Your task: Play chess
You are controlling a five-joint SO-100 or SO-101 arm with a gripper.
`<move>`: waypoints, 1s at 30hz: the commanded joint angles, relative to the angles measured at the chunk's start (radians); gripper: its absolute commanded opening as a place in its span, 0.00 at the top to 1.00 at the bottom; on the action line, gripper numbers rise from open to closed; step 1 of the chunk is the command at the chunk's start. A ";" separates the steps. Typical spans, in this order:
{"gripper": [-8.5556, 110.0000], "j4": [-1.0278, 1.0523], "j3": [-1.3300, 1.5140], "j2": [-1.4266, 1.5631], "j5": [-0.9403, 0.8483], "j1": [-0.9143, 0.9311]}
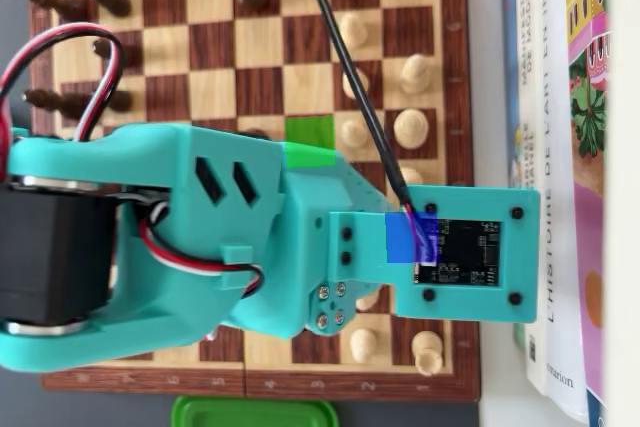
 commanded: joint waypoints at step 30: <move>0.89 -0.002 0.446 0.468 0.107 -0.206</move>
